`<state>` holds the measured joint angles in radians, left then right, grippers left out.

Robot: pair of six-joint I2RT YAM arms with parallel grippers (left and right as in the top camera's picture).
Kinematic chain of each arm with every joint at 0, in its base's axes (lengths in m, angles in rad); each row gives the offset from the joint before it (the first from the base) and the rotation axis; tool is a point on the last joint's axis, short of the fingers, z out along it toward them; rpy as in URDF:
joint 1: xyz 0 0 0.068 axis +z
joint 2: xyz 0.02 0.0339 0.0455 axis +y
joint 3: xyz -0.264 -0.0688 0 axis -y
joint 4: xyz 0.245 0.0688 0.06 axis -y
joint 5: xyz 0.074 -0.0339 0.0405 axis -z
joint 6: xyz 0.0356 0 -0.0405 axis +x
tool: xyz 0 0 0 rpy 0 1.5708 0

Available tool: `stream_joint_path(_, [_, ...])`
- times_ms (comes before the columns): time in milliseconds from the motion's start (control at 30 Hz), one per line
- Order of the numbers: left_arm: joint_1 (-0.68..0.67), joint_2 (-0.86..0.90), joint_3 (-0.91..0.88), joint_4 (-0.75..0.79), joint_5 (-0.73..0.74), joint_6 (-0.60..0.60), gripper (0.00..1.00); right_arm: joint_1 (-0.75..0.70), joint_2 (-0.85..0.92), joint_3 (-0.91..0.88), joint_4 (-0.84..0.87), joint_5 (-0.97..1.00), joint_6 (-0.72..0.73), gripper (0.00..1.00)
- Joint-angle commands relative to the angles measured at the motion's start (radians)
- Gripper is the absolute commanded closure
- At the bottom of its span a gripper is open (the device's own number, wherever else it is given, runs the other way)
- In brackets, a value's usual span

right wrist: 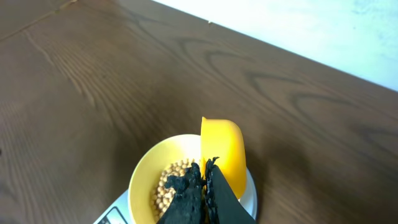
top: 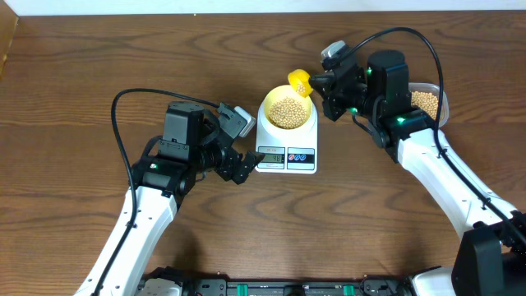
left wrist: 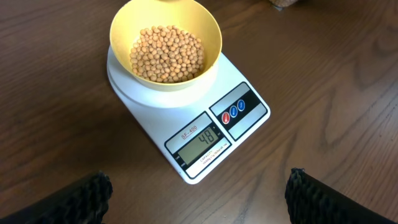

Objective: Scoop item into bowl and weigh 50g on scale
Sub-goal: 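Hold the scoop tilted over the bowl, adding soybeans slowly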

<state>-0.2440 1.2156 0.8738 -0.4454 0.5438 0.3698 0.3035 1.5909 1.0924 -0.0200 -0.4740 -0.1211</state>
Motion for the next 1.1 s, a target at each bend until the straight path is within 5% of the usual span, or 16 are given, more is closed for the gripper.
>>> stream_joint_path(0, [0.003, -0.009, -0.002, -0.002, -0.006, 0.002, 0.09, 0.005, 0.008, 0.005, 0.017, -0.005, -0.019, 0.99])
stream_joint_path(1067, [0.003, -0.009, -0.002, -0.002, -0.006, 0.002, 0.09, 0.003, 0.008, 0.005, 0.001, -0.028, -0.034, 0.99])
